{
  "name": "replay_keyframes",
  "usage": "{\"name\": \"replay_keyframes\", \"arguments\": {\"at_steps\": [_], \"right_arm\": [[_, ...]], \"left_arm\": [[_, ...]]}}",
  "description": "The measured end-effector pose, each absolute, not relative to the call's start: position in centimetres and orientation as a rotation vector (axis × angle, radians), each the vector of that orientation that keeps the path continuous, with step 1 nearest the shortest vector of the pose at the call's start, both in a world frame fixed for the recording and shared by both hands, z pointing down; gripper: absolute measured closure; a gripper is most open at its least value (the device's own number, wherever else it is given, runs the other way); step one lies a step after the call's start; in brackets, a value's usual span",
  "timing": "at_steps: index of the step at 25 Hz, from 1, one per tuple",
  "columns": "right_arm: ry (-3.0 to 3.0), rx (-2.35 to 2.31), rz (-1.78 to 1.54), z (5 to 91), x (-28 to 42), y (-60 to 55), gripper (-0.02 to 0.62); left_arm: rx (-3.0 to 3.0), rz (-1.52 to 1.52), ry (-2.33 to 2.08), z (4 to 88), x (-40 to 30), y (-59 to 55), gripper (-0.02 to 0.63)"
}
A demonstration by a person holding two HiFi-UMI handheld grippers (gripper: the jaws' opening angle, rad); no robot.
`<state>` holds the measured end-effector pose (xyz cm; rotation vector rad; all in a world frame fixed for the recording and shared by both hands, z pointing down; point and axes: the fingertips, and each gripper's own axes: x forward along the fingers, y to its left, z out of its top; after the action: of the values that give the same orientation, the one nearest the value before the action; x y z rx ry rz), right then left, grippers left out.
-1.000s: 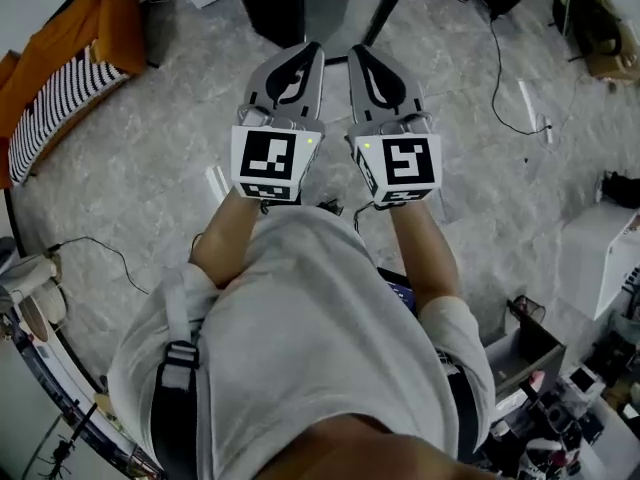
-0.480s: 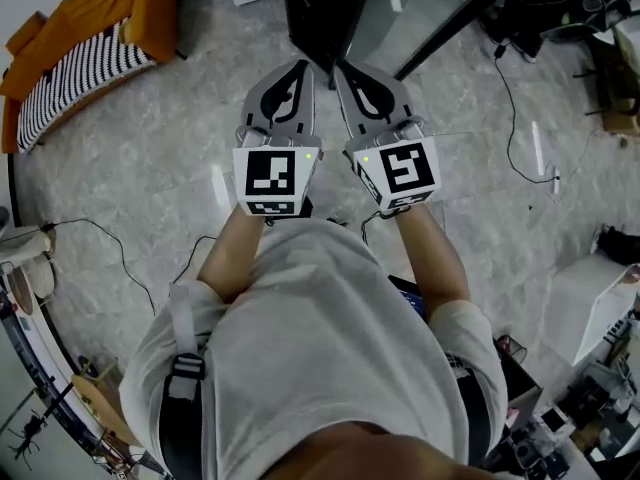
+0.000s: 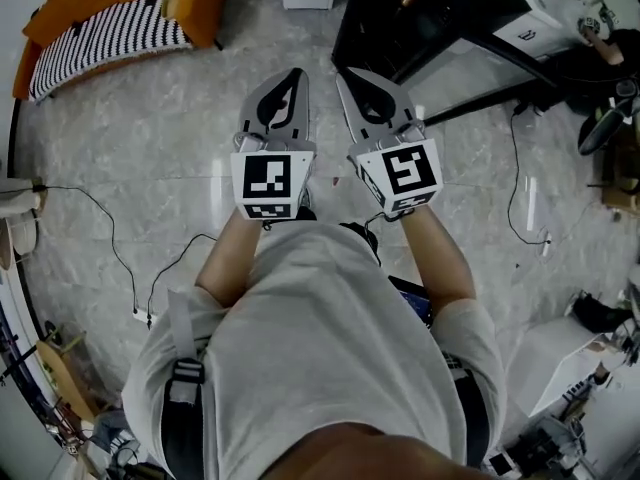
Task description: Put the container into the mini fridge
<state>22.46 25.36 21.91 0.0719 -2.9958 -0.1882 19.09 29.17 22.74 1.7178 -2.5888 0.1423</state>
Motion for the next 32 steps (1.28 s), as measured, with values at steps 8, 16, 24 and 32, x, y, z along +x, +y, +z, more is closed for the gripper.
{"name": "replay_keyframes", "arguments": {"at_steps": [8,16,24,32], "right_arm": [[-2.882,0.022,-0.231,24.0,16.9,25.8,0.555],[-2.855,0.011,-0.210,24.9,13.3,20.9,0.555],[-2.795,-0.007,-0.207,24.9,8.6,12.7,0.555],[-2.757,-0.036,-0.097,27.3,6.6,5.8,0.555]], "left_arm": [[1.659,0.130,-2.572,24.5,13.8,29.8,0.595],[1.662,0.146,-2.534,26.1,10.6,25.1,0.595],[1.677,0.190,-2.490,26.6,6.3,16.5,0.595],[1.707,0.273,-2.378,29.2,4.5,9.8,0.595]]}}
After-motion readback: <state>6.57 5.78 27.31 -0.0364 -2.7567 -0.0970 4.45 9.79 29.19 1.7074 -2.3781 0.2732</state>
